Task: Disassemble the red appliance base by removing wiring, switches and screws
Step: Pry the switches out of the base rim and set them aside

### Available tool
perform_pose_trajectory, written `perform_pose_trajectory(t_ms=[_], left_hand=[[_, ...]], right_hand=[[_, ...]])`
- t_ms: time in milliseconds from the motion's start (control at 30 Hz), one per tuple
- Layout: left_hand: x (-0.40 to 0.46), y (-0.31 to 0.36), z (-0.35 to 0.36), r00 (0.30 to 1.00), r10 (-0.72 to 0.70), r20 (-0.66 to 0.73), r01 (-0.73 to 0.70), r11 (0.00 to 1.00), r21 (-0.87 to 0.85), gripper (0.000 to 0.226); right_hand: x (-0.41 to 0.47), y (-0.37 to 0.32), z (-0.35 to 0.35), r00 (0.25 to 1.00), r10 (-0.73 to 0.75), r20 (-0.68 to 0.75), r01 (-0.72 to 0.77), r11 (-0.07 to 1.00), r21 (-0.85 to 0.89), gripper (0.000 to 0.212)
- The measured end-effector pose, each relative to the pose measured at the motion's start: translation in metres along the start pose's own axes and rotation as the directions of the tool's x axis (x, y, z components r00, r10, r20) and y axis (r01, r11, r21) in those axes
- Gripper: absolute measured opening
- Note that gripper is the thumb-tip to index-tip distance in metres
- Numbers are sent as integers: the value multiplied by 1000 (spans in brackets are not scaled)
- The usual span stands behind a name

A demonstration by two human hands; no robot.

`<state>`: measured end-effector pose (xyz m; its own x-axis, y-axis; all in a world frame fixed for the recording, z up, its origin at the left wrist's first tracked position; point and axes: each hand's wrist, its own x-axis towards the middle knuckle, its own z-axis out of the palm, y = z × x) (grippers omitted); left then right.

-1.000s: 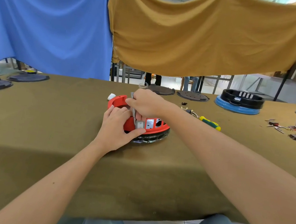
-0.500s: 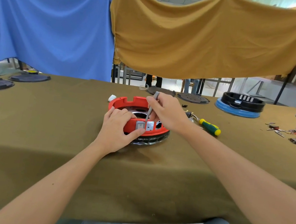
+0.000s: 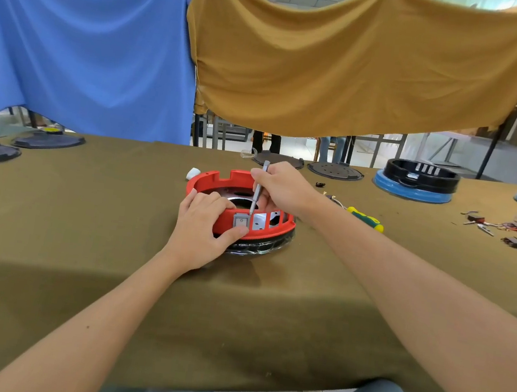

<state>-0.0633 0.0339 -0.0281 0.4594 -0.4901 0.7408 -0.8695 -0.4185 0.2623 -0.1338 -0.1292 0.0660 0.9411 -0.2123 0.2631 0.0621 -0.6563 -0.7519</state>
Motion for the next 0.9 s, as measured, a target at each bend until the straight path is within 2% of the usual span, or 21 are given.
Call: perform_pose_trajectory(t_ms=[167, 467, 533, 600, 733, 767, 833, 900], left_hand=[[0, 0, 0, 1000, 10, -6, -10, 1000, -7, 57], [0, 0, 0, 1000, 10, 1, -10, 1000, -8, 56], [0, 0, -1, 1000, 5, 7, -5, 1000, -11, 56], [0, 0, -1, 1000, 7, 8, -7, 1000, -16, 55], [-1, 1, 0, 1000, 6, -6, -5, 1000, 14, 53], [-1, 1, 0, 1000, -1, -10, 2, 999, 37, 53], [0, 5, 2, 999, -26, -20, 28, 995, 98, 51], [1, 11, 5, 996, -86, -25, 89, 975, 203, 49]], right_hand=[[-14, 6, 10, 976, -174, -127, 164, 983, -84, 32], [-4, -1, 9, 1000, 0, -18, -1, 999, -44, 40], [-4, -3, 10, 1000, -6, -19, 5, 997, -77, 40], [-9, -2, 12, 995, -64, -76, 57, 994, -95, 38], [-30, 9, 13, 938, -157, -307, 215, 963, 163, 35], [-36, 13, 11, 919, -182, -350, 255, 951, 173, 32], [-46, 25, 10, 892, -228, -391, 287, 953, 100, 27], [-53, 35, 12, 892, -231, -388, 259, 966, 19, 23]])
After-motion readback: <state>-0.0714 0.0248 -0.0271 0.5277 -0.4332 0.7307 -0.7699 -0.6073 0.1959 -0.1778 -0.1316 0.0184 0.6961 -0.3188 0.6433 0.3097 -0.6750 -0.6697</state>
